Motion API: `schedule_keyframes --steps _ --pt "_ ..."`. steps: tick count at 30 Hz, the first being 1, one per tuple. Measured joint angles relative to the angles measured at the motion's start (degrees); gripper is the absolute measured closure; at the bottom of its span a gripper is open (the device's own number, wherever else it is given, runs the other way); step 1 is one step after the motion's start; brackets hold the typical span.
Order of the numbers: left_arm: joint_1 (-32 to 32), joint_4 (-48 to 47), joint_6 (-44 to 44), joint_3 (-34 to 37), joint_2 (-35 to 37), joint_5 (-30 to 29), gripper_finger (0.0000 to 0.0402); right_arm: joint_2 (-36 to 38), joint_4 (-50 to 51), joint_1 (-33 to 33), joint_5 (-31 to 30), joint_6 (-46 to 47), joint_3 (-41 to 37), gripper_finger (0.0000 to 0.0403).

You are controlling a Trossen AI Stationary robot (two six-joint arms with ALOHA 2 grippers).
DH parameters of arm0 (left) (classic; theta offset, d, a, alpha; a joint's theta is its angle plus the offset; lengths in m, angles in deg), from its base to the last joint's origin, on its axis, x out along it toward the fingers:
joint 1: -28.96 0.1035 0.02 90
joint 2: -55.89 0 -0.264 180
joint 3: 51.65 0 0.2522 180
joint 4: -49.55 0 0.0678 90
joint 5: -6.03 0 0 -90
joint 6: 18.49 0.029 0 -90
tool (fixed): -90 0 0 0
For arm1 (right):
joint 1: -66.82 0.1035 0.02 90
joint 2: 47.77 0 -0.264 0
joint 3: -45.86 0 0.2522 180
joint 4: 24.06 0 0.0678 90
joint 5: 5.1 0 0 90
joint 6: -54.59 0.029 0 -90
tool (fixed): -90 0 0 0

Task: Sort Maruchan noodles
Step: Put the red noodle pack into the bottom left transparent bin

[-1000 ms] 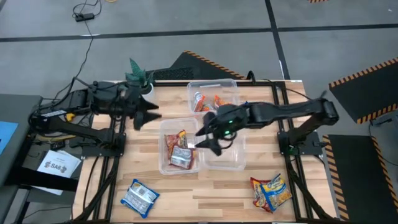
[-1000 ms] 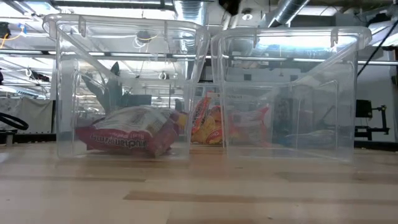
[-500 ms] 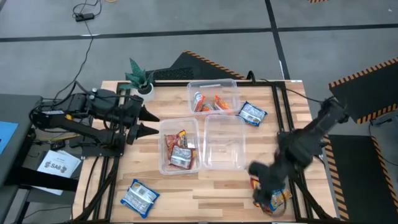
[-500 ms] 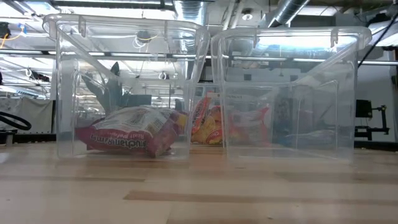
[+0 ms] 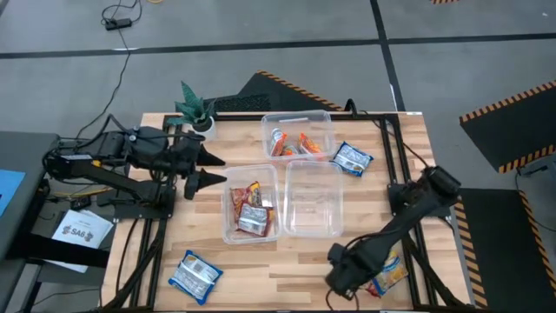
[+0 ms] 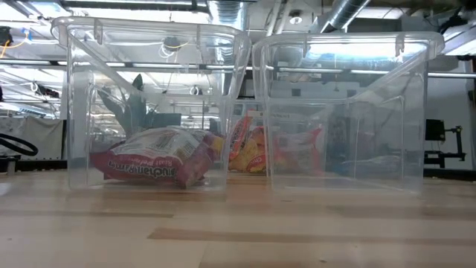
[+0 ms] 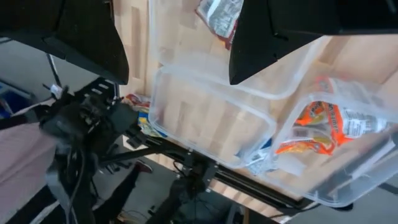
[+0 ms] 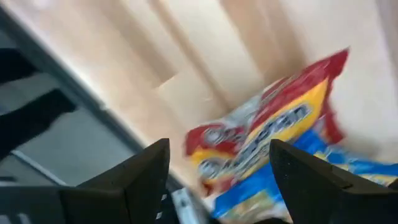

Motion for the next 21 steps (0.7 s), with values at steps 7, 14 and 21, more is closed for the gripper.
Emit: schedule_keyframes --steps 7,14,21 --pt "0.00 0.03 -3.37 0.00 0.06 -1.12 0.0139 -4.32 7.55 0.72 -2.03 -6.59 -0.01 0.0113" --pt "0.00 0.00 -3.57 0.00 0.06 -1.53 0.0139 -5.74 6.99 1.37 -3.86 -7.18 0.02 0.0113" --pt "0.00 0.00 -3.16 0.00 0.06 -2.02 0.0139 -5.70 7.50 1.26 -6.57 -5.47 0.03 0.0116"
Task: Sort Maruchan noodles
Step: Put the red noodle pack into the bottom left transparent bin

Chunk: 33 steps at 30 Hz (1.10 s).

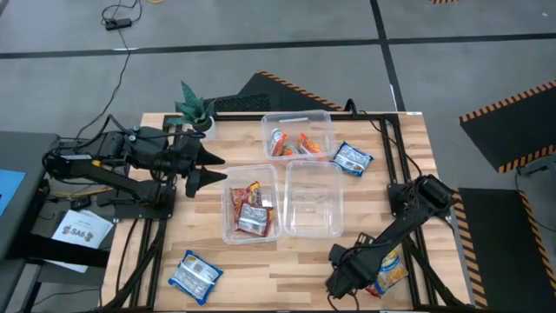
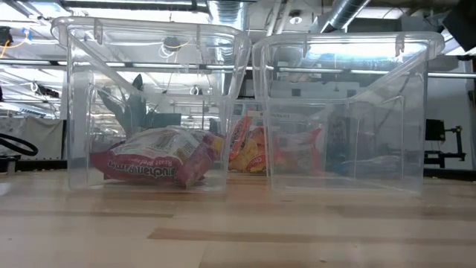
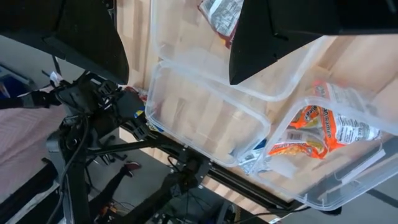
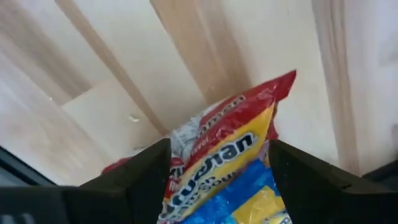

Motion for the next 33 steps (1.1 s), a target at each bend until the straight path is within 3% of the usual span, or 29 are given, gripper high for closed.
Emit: schedule_keyframes --steps 6,10,13,18,33 --pt "0.00 0.00 0.04 0.00 0.00 -0.63 0.0139 0.00 -1.43 0.00 0.08 0.19 -0.87 0.0142" --pt "0.00 -0.02 0.02 0.00 0.00 -0.64 0.0139 0.00 -2.09 0.11 1.43 0.22 -2.64 0.0188" --pt "0.00 -0.02 0.03 0.00 0.00 -0.64 0.0139 0.00 -1.84 0.15 1.84 0.29 -3.40 0.0245" --pt "0.00 -0.04 0.04 0.00 0.00 -0.62 0.0139 1.18 -0.45 0.57 0.13 0.22 -1.73 0.0381" --pt "0.00 -0.11 0.96 0.00 0.00 -1.08 0.0139 31.68 -2.60 6.93 -11.90 -0.23 -0.69 0.0399"
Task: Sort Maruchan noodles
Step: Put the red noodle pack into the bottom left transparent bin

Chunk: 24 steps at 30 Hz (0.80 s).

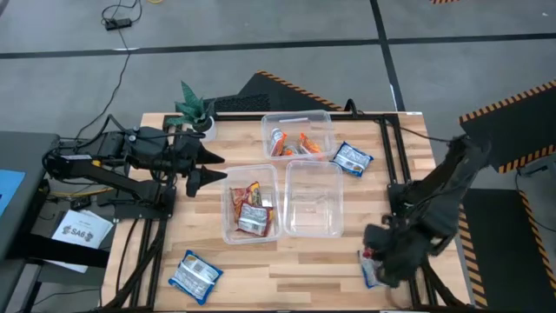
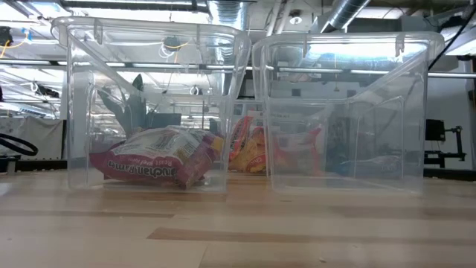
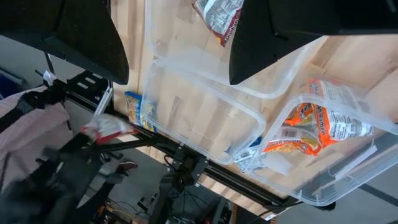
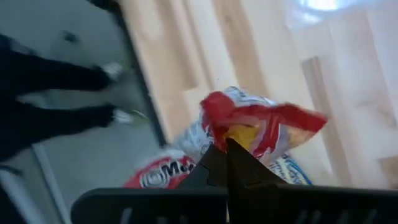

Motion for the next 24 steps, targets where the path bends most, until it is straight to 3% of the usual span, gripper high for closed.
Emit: schedule_keyframes --steps 6,12,18,24 --pt "0.00 0.04 0.00 0.00 0.00 -2.61 0.0139 6.60 -9.77 -0.76 -14.70 -1.63 0.00 0.0400" --pt "0.00 0.11 -0.11 0.00 0.00 -5.21 0.0139 3.47 -27.09 -10.83 -22.48 -20.56 0.00 0.0400" --pt "0.00 0.12 -0.98 0.04 -0.47 -7.35 0.0139 -4.80 -55.56 -22.27 -16.61 -39.49 0.00 0.0400" --pt "0.00 0.14 -1.07 0.07 -0.72 -5.42 0.0139 -11.12 -71.01 -30.02 -11.27 -43.52 -0.02 0.0400"
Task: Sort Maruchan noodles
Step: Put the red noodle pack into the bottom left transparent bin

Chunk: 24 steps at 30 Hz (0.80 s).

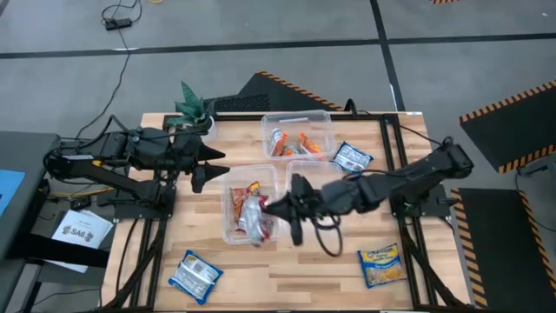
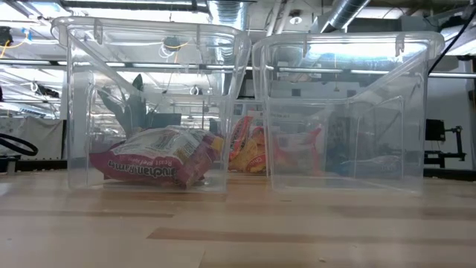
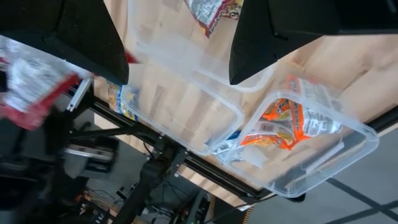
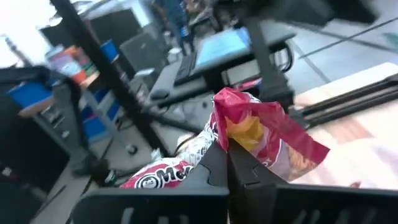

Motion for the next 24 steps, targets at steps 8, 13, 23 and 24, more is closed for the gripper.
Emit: schedule_keyframes --steps 8,13,23,24 --pt "-0.02 0.00 0.57 0.00 0.04 -0.03 0.0139 -0.62 -3.62 -4.71 0.09 0.00 0.00 0.0400" --pt "-0.02 0.01 0.31 0.00 0.01 -0.42 0.0139 -0.34 -3.48 -5.74 -0.08 -0.01 0.00 0.0400" --pt "-0.02 0.01 0.70 0.00 0.00 -0.60 0.0139 -0.65 -3.54 -6.63 -0.41 0.00 0.00 0.0399" --pt "-0.02 0.02 0.74 -0.02 0.00 -0.87 0.0139 -0.64 -3.66 -6.81 -0.43 -0.02 0.00 0.0399"
